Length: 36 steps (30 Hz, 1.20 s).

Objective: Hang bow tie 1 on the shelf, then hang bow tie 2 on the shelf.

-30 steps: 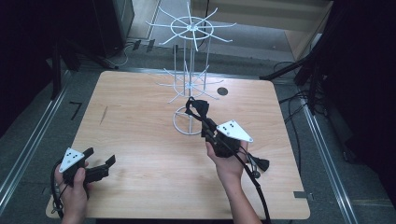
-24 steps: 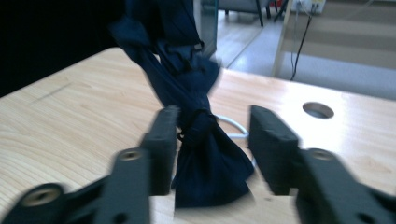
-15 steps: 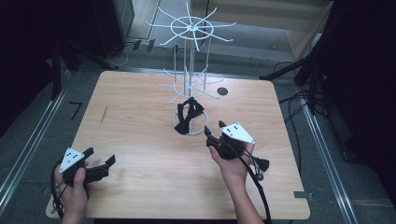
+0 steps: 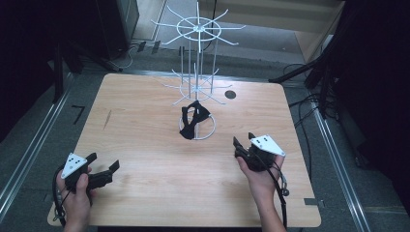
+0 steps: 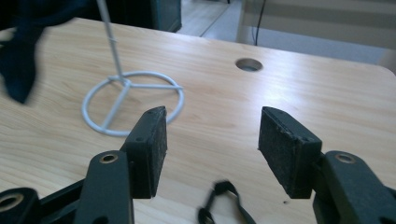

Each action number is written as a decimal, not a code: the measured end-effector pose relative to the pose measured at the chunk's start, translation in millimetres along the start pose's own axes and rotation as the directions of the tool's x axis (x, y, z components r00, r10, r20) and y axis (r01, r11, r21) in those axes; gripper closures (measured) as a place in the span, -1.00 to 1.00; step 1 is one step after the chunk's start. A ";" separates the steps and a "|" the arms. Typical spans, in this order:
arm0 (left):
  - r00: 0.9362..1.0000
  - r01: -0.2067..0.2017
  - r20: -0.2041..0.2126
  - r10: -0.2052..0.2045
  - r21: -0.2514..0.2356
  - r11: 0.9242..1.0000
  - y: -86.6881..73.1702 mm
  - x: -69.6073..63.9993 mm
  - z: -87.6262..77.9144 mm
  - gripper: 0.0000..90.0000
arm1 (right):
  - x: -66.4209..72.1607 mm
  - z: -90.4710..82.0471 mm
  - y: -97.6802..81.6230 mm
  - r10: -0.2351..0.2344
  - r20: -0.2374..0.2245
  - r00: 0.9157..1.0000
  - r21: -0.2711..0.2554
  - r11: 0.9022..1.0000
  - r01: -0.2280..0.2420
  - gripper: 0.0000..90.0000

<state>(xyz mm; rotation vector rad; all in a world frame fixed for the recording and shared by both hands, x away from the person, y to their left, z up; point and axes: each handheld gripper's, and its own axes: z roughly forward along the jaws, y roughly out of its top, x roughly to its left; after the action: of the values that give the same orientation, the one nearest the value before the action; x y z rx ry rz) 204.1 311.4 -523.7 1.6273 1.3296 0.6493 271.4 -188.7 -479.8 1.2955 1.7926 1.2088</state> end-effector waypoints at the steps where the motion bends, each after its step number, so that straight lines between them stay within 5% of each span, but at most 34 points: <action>1: 1.000 -0.001 -0.001 0.001 0.002 1.000 0.1 -0.1 0.0 -0.82 | -9.2 -4.1 -5.6 0.007 0.014 1.000 0.006 1.000 -0.007 -0.04; 15: 1.000 -0.003 -0.004 0.003 0.002 1.000 0.0 -1.1 0.3 -0.82 | -52.0 -27.6 -38.3 0.031 0.051 0.998 0.043 0.999 -0.033 -0.05; 26: 1.000 -0.008 -0.006 0.008 0.006 1.000 0.0 -1.1 0.0 -0.82 | -61.8 -27.5 -59.7 0.050 0.033 0.998 0.093 0.994 -0.053 -0.04; 30: 1.000 -0.007 -0.004 0.007 0.007 1.000 -0.2 -1.0 -0.6 -0.82 | -64.9 -22.0 -65.8 0.059 0.028 0.998 0.135 0.989 -0.062 -0.04; 36: 1.000 -0.005 -0.003 0.005 0.007 1.000 0.1 -0.8 0.2 -0.82 | -69.3 -12.6 -77.3 0.085 0.004 0.996 0.240 0.967 -0.084 -0.04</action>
<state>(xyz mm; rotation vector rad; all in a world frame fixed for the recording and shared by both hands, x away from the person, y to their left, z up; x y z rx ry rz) 204.0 310.5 -523.6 1.6365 1.3322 0.6505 254.1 -266.0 -548.0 1.5183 1.9529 1.0658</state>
